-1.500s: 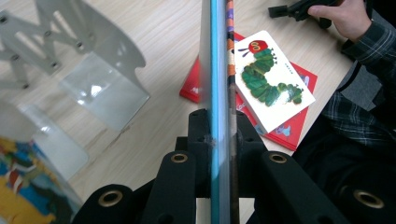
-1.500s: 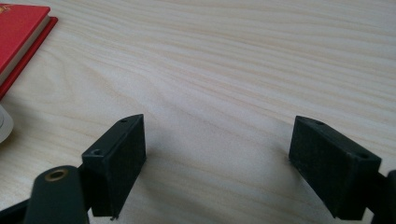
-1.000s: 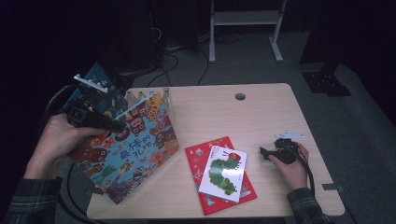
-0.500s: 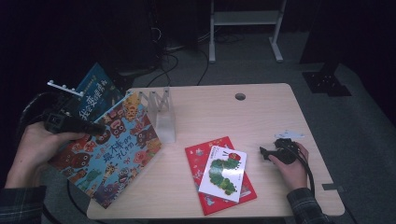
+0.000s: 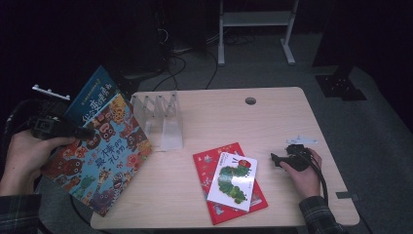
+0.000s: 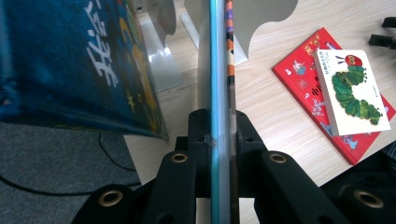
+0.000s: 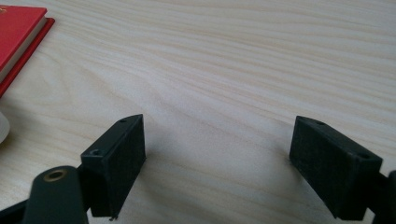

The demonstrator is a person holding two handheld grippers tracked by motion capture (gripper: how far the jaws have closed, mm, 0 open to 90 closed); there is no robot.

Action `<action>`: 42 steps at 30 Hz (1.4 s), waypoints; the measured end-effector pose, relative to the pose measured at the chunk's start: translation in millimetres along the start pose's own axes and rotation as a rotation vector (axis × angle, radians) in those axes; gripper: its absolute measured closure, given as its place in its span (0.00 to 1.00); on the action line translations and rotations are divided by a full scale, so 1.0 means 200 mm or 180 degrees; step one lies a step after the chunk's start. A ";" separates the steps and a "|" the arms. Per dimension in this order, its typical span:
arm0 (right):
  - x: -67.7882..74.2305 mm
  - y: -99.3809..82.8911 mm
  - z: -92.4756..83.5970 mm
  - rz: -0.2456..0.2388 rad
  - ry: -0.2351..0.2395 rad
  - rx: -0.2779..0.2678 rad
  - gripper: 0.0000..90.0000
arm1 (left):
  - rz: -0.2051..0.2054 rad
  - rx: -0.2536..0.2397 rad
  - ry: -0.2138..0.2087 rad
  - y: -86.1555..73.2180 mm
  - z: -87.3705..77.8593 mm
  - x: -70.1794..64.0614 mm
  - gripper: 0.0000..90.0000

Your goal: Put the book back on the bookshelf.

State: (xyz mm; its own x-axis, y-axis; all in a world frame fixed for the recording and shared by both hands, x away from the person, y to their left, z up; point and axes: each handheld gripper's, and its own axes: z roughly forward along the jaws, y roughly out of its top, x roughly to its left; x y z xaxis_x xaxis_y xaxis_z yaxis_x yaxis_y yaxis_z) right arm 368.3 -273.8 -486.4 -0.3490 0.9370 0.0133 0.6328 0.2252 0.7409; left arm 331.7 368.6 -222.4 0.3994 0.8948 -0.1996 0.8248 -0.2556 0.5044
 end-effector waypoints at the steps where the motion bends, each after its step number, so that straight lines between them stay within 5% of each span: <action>1: 0.00 0.00 0.00 -0.0002 0.0000 0.0000 0.19 | -0.0015 0.0000 0.0011 0.00 0.00 0.00 0.90; 10: 0.00 0.00 0.00 -0.0001 0.0000 0.0001 0.19 | -0.0173 0.0010 0.0148 0.04 0.01 0.04 0.90; 29: 0.00 0.00 0.00 0.0002 0.0000 0.0001 0.19 | -0.0287 0.0038 0.0357 0.11 0.04 0.05 0.90; 38: 0.00 0.00 0.00 0.0003 -0.0003 -0.0001 0.19 | -0.0349 -0.0021 0.0349 0.11 0.04 0.04 0.90; 42: 0.00 0.00 0.00 0.0004 -0.0003 -0.0002 0.19 | -0.0282 0.0003 0.0288 0.12 0.02 0.01 0.90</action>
State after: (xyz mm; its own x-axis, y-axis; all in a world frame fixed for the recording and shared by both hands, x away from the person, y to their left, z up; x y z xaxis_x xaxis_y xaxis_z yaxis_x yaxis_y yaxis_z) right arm 369.3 -273.7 -486.3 -0.3475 0.9376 0.0135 0.6327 0.2238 0.7414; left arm 354.0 362.4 -214.6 0.2871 0.9433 -0.1668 0.8556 -0.1742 0.4874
